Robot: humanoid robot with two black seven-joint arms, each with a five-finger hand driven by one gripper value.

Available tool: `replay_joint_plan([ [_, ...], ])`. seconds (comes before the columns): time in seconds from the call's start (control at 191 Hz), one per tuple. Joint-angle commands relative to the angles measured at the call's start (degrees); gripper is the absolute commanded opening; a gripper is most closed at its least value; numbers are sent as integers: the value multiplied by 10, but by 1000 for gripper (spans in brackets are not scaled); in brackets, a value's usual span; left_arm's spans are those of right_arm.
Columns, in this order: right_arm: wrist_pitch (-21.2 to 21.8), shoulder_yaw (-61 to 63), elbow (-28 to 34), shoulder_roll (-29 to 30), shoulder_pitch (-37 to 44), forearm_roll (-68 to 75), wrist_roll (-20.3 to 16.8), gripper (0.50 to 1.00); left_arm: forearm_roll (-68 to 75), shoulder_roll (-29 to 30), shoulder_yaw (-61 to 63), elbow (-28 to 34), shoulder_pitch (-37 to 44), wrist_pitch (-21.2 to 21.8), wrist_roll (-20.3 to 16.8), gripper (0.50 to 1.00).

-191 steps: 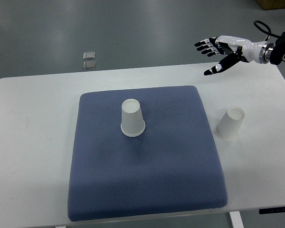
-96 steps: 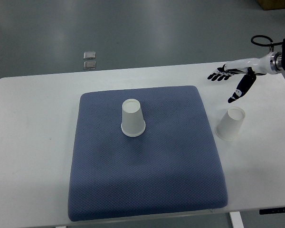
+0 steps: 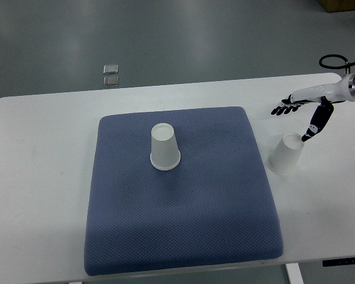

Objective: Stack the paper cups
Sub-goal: 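Lower the right hand over the white paper cup beside the pad, then close the right hand fingers around the white paper cup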

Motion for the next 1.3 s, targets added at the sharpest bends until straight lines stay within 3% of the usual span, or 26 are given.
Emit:
replay_joint_plan([
  [0.0,-3,-1,14,-2,-1,-10,1,911,0,0,-1,0,0,0,0,1000],
  [0.204,-14,-2,41,2,-14,-44,1,911,0,0,-1,0,0,0,0,1000],
  [0.837,-118,-4,42,9,-63,-127,0,911,0,0,0,0,0,0,0,1000],
  [1.293,-129,-4,37,21,-67,-131,-2,911,0,0,-1,0,0,0,0,1000],
])
